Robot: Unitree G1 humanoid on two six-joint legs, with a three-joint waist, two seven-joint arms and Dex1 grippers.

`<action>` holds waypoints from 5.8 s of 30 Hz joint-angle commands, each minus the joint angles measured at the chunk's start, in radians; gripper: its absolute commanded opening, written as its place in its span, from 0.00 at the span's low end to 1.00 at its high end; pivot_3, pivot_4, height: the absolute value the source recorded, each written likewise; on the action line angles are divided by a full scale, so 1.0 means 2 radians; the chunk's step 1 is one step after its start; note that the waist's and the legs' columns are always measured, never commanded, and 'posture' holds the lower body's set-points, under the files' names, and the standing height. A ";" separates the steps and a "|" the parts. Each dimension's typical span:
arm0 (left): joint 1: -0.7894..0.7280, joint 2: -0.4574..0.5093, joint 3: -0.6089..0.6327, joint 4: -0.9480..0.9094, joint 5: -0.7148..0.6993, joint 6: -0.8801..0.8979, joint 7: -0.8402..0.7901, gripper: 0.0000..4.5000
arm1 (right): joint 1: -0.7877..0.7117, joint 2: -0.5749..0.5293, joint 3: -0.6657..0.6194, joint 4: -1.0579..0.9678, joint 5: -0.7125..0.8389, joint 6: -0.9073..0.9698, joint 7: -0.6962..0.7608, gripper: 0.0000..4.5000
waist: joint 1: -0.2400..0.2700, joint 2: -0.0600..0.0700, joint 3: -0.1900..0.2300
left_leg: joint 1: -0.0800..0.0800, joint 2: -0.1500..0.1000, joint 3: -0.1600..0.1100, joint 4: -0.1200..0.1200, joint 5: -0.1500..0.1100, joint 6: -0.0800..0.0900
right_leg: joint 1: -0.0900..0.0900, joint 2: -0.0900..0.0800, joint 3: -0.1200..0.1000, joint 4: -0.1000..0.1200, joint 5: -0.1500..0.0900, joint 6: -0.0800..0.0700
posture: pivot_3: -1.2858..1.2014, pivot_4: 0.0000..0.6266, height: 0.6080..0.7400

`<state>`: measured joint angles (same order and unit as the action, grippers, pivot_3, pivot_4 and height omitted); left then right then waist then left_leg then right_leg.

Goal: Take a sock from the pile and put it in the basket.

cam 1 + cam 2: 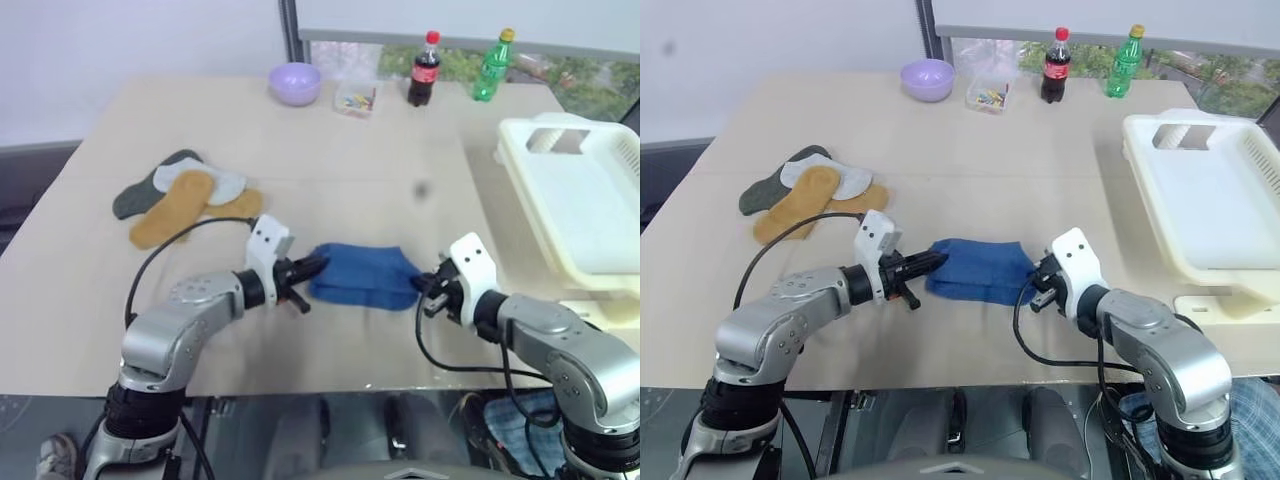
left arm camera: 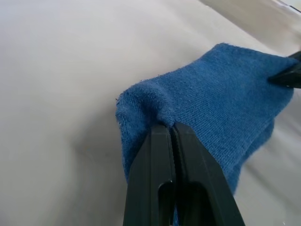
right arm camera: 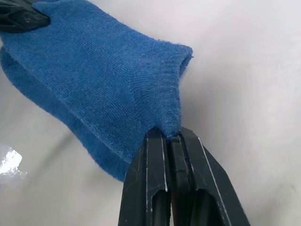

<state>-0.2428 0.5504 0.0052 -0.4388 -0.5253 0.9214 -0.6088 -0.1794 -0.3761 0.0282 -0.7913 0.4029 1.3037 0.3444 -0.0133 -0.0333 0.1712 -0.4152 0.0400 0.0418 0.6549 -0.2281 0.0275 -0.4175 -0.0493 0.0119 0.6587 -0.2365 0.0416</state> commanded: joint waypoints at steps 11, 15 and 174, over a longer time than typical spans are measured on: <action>0.020 -0.005 -0.018 0.025 0.023 -0.057 -0.003 0.75 | 0.026 -0.065 0.038 0.017 -0.012 -0.093 0.024 0.54 | 0.000 0.000 0.000 | 0.000 0.000 0.000 0.000 0.000 0.000 | 0.000 0.000 0.000 0.000 -0.001 -0.001 | 0.52 0.24 1.00; 0.045 0.010 0.061 0.009 -0.048 -0.034 -0.033 0.82 | 0.051 -0.094 0.001 -0.025 0.011 -0.159 0.068 0.61 | -0.001 0.000 0.000 | 0.000 0.000 0.000 0.000 0.000 0.000 | 0.000 0.000 0.000 -0.001 -0.001 -0.001 | 0.52 0.24 1.00; 0.224 0.071 0.216 -0.082 -0.044 -0.141 -0.045 0.83 | 0.115 -0.183 -0.081 0.059 0.039 -0.339 0.110 0.99 | 0.001 0.004 0.000 | 0.000 0.002 0.003 -0.001 -0.001 0.002 | 0.002 -0.002 0.002 -0.007 0.000 0.002 | 0.52 0.24 1.00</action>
